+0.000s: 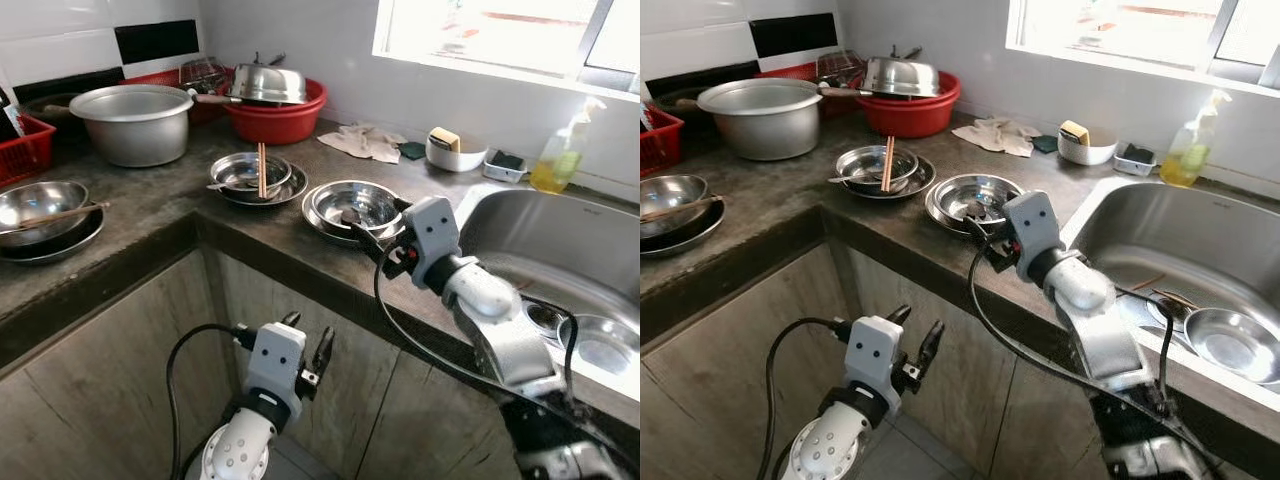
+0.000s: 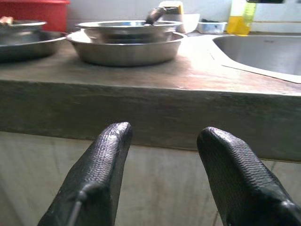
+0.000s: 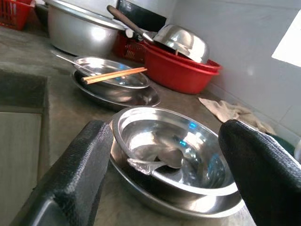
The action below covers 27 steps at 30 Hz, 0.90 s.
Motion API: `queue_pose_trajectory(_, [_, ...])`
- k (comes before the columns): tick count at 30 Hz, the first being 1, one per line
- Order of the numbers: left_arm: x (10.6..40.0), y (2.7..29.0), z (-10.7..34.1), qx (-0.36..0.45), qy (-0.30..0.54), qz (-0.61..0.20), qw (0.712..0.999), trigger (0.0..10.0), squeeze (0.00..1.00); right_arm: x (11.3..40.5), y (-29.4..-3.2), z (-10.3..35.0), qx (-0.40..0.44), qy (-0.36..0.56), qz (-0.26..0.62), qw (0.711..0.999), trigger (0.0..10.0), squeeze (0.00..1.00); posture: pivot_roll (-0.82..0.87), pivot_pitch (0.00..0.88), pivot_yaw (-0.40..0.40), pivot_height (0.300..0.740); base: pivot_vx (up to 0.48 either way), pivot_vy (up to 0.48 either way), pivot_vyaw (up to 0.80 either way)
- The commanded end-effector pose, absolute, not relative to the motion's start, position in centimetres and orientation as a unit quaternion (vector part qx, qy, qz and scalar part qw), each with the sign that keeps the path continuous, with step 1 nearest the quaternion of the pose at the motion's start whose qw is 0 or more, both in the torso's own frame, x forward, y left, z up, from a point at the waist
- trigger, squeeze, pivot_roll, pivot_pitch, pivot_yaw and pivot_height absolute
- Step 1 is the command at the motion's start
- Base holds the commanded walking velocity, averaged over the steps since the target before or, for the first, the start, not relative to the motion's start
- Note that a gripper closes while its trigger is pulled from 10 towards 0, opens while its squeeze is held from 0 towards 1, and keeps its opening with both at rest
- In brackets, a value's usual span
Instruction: Kitchen organization
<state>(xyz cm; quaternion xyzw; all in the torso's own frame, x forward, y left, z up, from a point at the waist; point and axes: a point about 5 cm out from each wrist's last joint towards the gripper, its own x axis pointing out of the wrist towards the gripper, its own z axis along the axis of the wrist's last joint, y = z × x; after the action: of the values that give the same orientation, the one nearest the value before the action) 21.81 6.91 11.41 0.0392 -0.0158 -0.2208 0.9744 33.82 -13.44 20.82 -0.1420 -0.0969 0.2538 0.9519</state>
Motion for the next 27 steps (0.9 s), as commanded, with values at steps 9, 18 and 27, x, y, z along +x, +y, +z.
queue_pose_trajectory(9, [21.6,6.7,12.2,0.027,-0.024,-0.226,0.973,10.0,0.00,35.0,-12.6,19.8,-0.191,-0.088,0.292,0.933,10.0,0.00,0.01,0.032,-0.094,0.740,0.000,0.000,0.00])
queue_pose_trajectory(18, [21.4,6.7,12.3,0.026,-0.025,-0.226,0.974,10.0,0.00,36.3,-12.6,19.6,-0.248,-0.086,0.303,0.916,10.0,0.00,0.01,0.047,-0.101,0.740,0.000,0.000,0.00])
queue_pose_trajectory(27, [21.4,6.7,12.3,0.026,-0.024,-0.225,0.974,10.0,0.00,36.9,-12.6,19.4,-0.258,-0.083,0.301,0.915,9.2,0.00,0.01,0.048,-0.106,0.740,0.000,0.000,0.00])
